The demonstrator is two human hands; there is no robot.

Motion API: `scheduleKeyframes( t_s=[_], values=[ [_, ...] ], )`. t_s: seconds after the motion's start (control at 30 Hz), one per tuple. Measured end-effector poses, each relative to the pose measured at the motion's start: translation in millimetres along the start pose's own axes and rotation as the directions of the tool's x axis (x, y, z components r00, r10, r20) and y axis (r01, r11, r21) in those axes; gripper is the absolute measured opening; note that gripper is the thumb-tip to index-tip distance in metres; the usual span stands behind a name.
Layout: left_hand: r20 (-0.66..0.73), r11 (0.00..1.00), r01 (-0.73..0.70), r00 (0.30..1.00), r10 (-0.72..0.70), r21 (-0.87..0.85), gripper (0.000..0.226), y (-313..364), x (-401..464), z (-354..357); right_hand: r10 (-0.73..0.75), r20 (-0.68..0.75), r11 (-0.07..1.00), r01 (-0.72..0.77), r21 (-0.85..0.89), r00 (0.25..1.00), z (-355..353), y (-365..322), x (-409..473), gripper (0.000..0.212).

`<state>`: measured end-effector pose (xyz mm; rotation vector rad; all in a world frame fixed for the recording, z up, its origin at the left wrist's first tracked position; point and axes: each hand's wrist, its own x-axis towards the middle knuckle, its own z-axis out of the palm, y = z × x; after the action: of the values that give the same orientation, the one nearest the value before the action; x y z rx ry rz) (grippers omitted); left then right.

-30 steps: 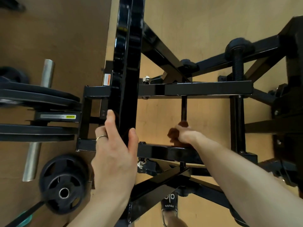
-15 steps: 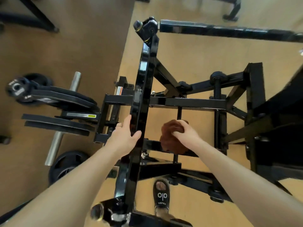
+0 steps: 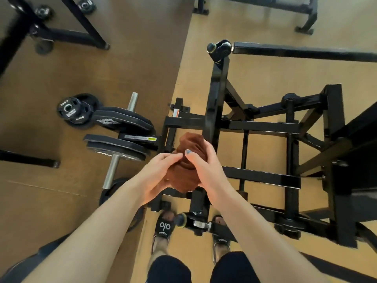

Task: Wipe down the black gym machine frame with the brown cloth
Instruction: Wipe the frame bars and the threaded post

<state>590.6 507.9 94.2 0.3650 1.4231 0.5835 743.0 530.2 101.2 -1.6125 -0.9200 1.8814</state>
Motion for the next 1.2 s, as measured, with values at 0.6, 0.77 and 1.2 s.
scheduleKeyframes(
  t_s=[0.6, 0.77, 1.2],
  values=[
    [-0.195, 0.967, -0.001, 0.979, -0.051, -0.256, 0.027, -36, 7, -136, 0.242, -0.285, 0.970, -0.225, 0.092, 0.927, 158, 91, 35, 0.070],
    [-0.115, 0.988, 0.048, 0.991, -0.066, -0.150, 0.026, -43, 25, -137, 0.418, -0.102, 0.871, -0.367, 0.326, 0.903, 155, 121, 61, 0.072],
    [0.113, 0.996, 0.019, 0.993, -0.029, 0.092, 0.028, -83, 127, -171, 0.155, 0.032, 0.927, -0.157, 0.340, 0.987, 135, 248, 114, 0.128]
  ],
)
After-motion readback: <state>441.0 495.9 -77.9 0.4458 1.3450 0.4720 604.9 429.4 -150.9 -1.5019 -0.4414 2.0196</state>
